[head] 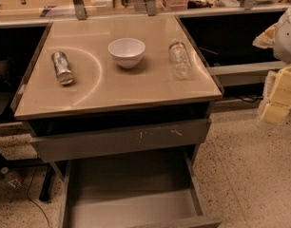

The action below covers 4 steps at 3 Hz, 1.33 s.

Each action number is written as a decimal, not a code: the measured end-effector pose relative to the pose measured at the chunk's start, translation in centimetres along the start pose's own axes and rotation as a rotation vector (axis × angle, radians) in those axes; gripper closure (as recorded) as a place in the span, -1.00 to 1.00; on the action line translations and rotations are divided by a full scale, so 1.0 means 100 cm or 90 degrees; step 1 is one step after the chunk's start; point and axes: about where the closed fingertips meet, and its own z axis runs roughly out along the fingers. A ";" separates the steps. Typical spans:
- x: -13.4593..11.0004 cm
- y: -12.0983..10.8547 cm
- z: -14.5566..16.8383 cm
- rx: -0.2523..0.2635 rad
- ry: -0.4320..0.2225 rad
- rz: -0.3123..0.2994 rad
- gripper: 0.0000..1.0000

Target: Place redbull can into middle drawer

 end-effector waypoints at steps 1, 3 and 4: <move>0.000 0.000 0.000 0.000 0.000 0.000 -1.00; -0.058 -0.029 0.018 0.014 -0.059 0.019 -1.00; -0.105 -0.074 0.033 0.001 -0.072 0.017 -1.00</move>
Offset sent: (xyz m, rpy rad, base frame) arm 0.0128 0.0342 -0.0109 0.0785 -0.0057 -0.0116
